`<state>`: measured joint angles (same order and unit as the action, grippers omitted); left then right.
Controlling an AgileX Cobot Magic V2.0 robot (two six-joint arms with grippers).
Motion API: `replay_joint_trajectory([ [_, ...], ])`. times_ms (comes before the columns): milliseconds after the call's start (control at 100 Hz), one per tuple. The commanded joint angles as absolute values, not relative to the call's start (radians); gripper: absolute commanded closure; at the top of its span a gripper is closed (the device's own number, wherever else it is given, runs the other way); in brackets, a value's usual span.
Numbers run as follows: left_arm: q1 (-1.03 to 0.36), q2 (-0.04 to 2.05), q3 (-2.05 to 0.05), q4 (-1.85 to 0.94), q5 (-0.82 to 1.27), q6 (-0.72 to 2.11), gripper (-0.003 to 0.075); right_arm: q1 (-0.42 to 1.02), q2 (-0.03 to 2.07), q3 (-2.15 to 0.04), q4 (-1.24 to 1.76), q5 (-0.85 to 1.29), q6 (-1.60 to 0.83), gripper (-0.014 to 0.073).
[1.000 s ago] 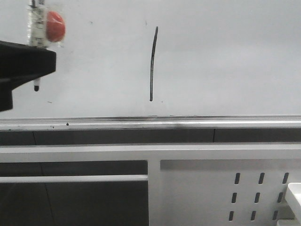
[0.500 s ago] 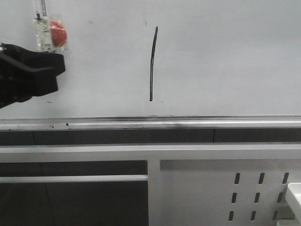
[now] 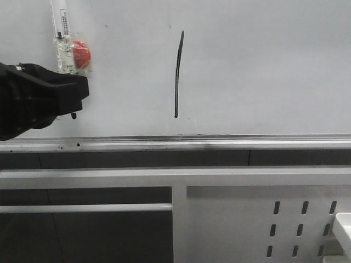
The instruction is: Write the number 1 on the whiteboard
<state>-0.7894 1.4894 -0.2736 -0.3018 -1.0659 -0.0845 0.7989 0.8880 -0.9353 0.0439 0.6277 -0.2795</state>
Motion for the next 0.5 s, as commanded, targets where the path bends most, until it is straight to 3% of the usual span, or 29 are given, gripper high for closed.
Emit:
replay_joint_trajectory([
  [0, -0.792, 1.472, -0.291, -0.298, -1.132, -0.09, 0.074, 0.792, 0.873, -0.965, 0.034, 0.563, -0.276, 0.0663],
  [490, -0.792, 1.535, -0.293, -0.376, -1.117, -0.088, 0.074, 0.792, 0.873, -0.965, 0.034, 0.563, -0.276, 0.0663],
])
